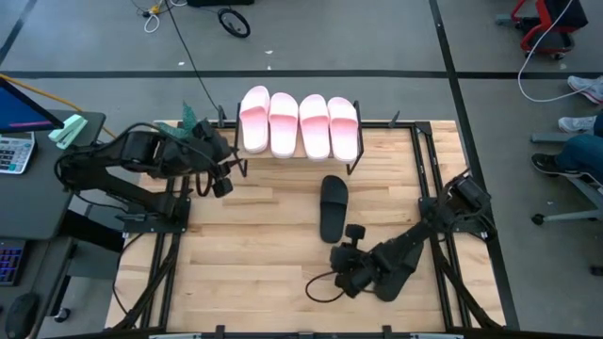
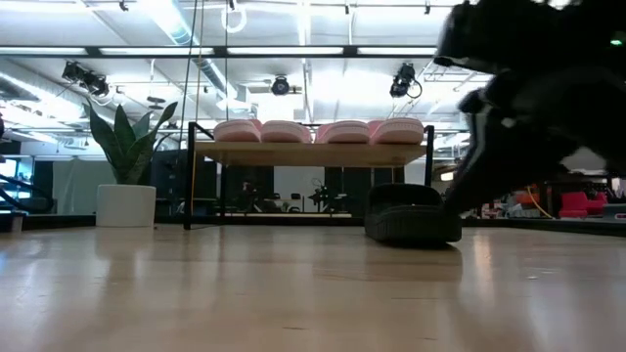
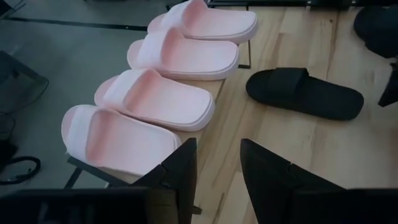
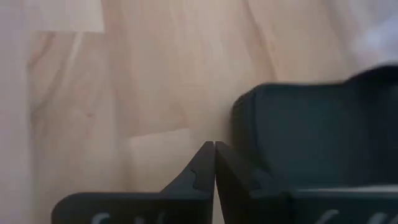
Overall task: Pick and place slides into the shelf
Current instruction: Put the left black slides under the shelf
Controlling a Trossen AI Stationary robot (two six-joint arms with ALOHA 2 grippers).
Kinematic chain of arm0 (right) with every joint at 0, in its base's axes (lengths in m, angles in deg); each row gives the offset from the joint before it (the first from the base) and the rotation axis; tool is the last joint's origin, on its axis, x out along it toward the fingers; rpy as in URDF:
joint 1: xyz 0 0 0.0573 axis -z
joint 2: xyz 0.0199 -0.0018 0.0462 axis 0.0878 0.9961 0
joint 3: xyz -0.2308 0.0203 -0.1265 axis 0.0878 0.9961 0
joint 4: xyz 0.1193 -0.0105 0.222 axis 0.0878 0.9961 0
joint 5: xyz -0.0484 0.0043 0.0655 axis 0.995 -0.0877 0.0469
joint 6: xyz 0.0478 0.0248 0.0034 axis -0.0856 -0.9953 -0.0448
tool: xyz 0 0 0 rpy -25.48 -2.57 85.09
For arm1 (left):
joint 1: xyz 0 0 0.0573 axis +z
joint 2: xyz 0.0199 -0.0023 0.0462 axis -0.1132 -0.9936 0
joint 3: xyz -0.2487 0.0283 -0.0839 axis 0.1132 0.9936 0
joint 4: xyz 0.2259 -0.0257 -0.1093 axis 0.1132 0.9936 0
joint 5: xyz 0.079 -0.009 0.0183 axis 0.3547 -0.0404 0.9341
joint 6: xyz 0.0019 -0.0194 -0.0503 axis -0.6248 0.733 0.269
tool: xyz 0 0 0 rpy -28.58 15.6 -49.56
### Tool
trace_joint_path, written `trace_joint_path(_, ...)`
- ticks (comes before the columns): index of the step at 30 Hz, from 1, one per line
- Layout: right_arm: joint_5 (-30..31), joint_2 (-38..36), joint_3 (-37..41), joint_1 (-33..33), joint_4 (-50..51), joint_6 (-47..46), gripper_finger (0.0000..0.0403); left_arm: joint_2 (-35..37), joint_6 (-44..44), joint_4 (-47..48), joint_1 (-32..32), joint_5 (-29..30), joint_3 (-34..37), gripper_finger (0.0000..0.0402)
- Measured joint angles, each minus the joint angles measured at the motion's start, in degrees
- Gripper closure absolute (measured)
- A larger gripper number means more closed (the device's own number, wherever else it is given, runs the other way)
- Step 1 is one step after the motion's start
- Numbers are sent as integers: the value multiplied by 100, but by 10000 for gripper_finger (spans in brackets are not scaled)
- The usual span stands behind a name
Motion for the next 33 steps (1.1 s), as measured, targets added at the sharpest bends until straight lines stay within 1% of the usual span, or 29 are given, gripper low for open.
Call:
trace_joint_path(3,-5,-23,-92,181,11,667,377,2,-12,1,-2,-6,0,268)
trace_joint_path(6,-18,-55,-173,344,7,1083,361,2,-25,0,-2,-9,0,264)
trace_joint_path(10,-349,-57,-301,555,39,1479,329,0,-42,0,-2,-6,0,262)
trace_joint_path(12,-515,-55,-391,639,27,1482,311,0,-44,0,-2,-6,0,264)
trace_joint_path(17,-574,-57,-470,621,17,1667,273,0,-47,48,-2,-6,0,272)
trace_joint_path(20,-571,-57,-338,580,7,1341,260,0,-48,105,-2,-6,0,273)
trace_joint_path(23,-439,-57,-168,580,-6,812,256,0,-64,129,-2,-6,0,270)
trace_joint_path(26,-128,-57,-118,610,-9,767,256,0,-225,127,-2,-5,0,265)
trace_joint_path(28,-45,-57,-118,675,-16,828,256,-2,-381,127,-2,-6,0,262)
trace_joint_path(30,-114,-57,-118,766,-16,934,256,-2,-482,127,-2,-6,0,259)
trace_joint_path(33,-579,-55,-88,929,-27,1170,257,-2,-540,125,-2,-4,0,256)
